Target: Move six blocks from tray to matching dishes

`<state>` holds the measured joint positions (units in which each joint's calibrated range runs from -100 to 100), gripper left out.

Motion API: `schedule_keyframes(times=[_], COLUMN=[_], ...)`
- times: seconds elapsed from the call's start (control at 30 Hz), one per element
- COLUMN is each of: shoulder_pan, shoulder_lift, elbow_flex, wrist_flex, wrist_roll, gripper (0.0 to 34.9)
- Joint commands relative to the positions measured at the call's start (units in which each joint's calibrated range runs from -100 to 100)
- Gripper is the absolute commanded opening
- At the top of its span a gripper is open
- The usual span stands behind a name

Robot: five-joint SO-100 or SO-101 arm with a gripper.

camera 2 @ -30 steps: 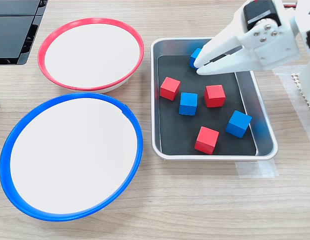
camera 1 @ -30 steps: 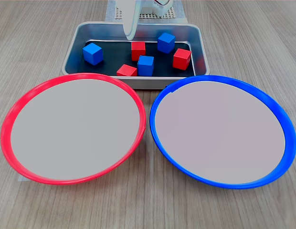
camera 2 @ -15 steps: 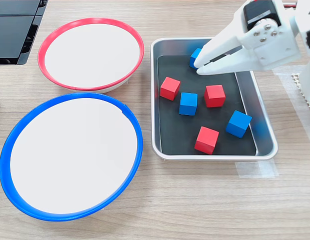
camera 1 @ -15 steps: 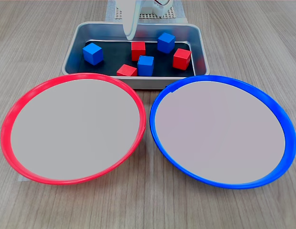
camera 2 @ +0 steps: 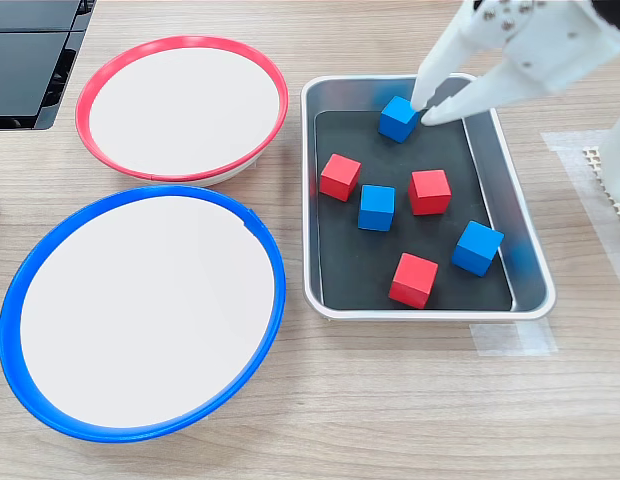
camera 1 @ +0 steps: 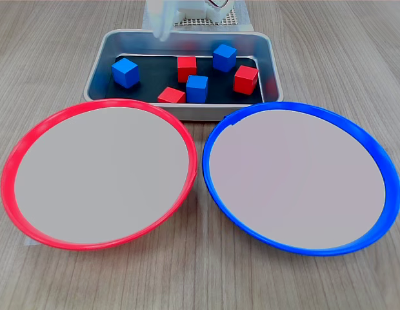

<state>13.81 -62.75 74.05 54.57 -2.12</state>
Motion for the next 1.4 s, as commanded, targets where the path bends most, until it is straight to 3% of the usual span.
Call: schedule_keyframes(times=[0.0,0.17,0.63,0.7,0.73,0.77,0.87,1.03,1.17,1.27,1.37], shoulder_pan=[5.1,9.4,11.8,11.9,11.9,11.9,10.8,2.1,-11.0,-21.1,-25.5], shoulder_lift=[21.2,32.4,46.2,47.7,48.2,48.7,48.8,47.1,49.9,56.4,62.3], elbow_flex=[-17.0,-21.4,-24.7,-25.1,-25.1,-25.3,-26.8,-39.5,-54.2,-62.8,-66.7], wrist_flex=[5.3,4.0,0.0,-0.9,-1.4,-1.6,-1.0,7.5,11.3,5.2,-1.0], wrist_roll=[1.3,4.2,7.4,7.8,8.2,8.7,10.6,10.6,9.5,8.7,8.1], gripper=[6.2,15.4,15.3,11.0,4.6,0.4,0.1,0.1,0.1,0.1,0.2])
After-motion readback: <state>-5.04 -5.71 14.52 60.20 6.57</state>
